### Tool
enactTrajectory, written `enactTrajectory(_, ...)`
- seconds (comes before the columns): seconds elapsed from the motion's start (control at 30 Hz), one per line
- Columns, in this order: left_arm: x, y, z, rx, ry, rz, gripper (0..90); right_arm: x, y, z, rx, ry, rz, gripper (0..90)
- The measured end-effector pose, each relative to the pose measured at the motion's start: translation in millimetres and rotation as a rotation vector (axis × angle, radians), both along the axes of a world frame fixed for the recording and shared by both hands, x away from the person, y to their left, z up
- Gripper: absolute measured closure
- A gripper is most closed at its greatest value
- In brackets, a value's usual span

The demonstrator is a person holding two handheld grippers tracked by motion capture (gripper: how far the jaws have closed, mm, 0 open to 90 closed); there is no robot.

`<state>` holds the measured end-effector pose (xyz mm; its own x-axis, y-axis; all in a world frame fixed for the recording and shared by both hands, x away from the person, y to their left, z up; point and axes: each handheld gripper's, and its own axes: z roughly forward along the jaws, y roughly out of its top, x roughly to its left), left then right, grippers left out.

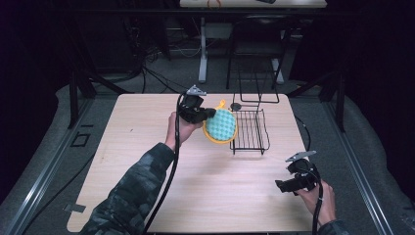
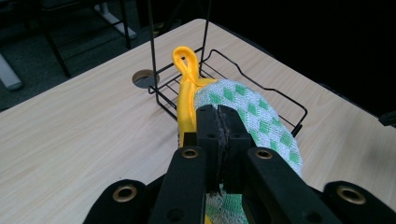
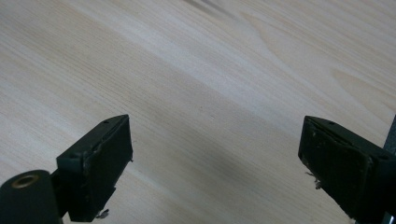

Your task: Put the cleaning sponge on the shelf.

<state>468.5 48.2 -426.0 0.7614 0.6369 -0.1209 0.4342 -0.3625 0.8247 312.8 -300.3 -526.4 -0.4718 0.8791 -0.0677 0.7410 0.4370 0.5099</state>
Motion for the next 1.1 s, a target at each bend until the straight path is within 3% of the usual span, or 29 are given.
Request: enactTrajectory(1.1, 7.4, -40.3, -10.8, -0.079, -0.005, -0.004, 88.8, -1.0, -0.4, 0.0, 0.001, 0.008, 0.007, 9.4)
